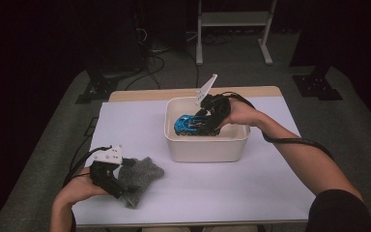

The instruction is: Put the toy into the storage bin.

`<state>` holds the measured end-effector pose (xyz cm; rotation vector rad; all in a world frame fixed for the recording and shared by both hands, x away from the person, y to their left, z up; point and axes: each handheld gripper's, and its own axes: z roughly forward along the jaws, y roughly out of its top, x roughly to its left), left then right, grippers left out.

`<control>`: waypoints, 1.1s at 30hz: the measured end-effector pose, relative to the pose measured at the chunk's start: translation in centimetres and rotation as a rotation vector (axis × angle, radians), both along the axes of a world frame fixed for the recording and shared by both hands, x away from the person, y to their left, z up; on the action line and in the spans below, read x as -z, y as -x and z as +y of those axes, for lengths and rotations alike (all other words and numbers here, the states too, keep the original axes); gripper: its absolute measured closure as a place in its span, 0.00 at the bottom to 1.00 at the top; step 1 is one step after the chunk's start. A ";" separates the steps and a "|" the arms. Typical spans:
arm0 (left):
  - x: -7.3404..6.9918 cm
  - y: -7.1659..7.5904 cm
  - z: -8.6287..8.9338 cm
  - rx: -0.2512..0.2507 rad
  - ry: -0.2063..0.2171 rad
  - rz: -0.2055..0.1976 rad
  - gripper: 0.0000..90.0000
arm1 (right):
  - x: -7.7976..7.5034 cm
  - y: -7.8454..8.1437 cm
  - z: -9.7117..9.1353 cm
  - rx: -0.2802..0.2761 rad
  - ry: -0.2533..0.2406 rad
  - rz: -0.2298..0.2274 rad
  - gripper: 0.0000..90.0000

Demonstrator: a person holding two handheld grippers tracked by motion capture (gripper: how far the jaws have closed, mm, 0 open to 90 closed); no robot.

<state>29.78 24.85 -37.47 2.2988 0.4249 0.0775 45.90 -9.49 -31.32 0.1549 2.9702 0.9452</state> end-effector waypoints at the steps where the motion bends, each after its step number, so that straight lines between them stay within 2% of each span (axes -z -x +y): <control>1: 0.0 0.0 0.0 0.000 -0.001 -0.001 0.09 | 0.1 0.0 0.1 0.002 0.001 0.006 0.30; 12: -0.1 0.0 0.0 0.001 -0.001 -0.003 0.09 | 1.8 -0.6 0.7 -0.007 0.020 0.026 0.30; 33: 0.1 0.0 0.0 0.007 -0.007 0.001 0.09 | 4.0 -0.9 1.6 -0.006 0.072 0.059 0.30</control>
